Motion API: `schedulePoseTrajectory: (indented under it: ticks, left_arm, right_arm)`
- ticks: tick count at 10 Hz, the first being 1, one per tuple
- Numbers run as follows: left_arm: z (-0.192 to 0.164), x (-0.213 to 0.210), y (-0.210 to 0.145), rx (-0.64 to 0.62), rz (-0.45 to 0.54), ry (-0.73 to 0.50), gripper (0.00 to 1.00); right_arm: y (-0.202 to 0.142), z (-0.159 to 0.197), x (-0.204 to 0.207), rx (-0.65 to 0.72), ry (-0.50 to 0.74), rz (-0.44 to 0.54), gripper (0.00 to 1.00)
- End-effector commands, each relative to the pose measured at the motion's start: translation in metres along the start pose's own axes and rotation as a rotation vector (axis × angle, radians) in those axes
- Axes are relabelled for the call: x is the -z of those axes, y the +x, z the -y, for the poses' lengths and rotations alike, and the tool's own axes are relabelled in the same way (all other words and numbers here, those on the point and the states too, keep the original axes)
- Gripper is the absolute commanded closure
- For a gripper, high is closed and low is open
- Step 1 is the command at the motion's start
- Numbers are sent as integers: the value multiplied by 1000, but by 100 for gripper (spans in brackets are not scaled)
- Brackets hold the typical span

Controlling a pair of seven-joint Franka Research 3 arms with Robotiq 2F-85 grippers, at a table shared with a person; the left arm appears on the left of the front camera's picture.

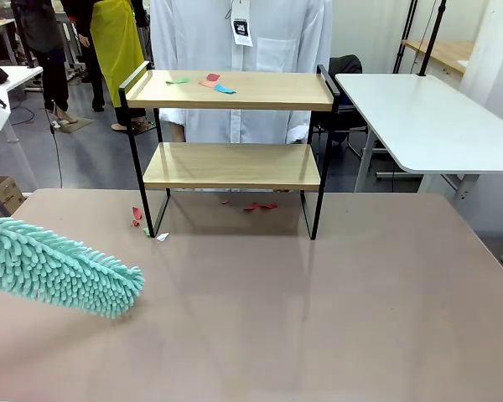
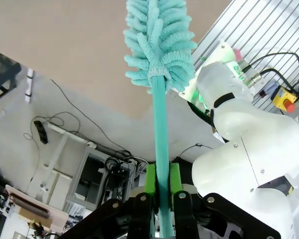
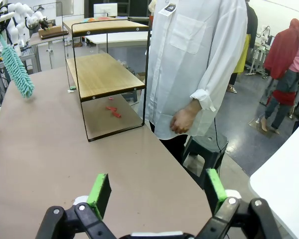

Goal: Clean the shelf.
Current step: Clean the specific section of the Shelf indicated by the human with the Duster.

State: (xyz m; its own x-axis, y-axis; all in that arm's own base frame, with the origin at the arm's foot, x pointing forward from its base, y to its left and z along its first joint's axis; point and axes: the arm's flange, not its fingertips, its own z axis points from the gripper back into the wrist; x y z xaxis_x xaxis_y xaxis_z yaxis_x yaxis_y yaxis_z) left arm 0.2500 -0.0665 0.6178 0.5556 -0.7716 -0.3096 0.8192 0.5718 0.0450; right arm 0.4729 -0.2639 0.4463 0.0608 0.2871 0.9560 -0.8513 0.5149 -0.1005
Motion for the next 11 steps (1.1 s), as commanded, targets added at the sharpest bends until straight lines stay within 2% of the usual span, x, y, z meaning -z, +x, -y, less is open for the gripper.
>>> schedulePoseTrajectory:
  ticks: [1,11]
  left_arm:
    - [3,2,-1,-12,11,-19,87]
    - [3,2,-1,-12,11,-19,87]
  right_arm:
    - [3,0,0,-6,-4,-1,0]
    - [3,0,0,-6,-4,-1,0]
